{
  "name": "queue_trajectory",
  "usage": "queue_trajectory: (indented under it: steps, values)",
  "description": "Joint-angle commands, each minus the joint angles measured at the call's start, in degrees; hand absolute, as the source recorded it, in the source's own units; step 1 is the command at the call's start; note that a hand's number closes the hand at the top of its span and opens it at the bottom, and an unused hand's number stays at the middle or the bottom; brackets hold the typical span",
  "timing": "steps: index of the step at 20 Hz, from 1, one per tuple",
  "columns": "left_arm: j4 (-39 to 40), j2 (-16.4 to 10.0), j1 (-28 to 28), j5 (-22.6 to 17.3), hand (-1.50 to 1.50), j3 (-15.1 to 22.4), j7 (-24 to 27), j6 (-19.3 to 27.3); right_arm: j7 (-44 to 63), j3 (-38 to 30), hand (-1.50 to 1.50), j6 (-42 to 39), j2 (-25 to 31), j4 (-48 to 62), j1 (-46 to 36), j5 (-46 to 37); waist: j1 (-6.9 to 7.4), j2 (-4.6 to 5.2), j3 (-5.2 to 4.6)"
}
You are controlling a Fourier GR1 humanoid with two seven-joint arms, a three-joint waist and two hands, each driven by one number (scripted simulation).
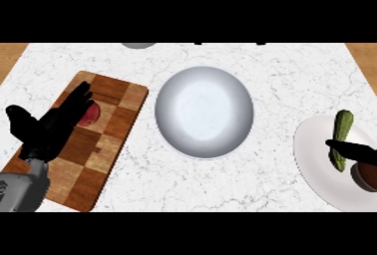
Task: Pick the squash from the plate and place it in the bowl
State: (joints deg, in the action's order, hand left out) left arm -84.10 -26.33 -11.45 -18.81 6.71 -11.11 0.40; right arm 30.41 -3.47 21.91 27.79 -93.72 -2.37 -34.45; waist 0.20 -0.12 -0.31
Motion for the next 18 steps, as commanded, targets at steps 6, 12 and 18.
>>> queue_trajectory:
  steps: [6,12,18]
  values:
    - [-0.9,-1.2,-0.9,-0.5,0.00,-2.2,-2.0,-1.9,26.7,5.2,-1.50,-25.1,4.3,-2.4,-15.8,-0.5,0.67,0.12,0.24]
    - [1.9,0.4,-2.3,0.5,0.00,-3.0,-1.0,-2.3,35.8,3.8,-1.50,-38.0,5.6,-1.6,-21.6,5.7,-0.13,0.16,0.22]
    - [-3.0,2.8,-0.3,2.1,0.00,-2.2,-3.2,-0.8,36.4,3.5,-1.50,-38.2,3.7,0.5,-19.8,4.6,-0.16,0.04,0.28]
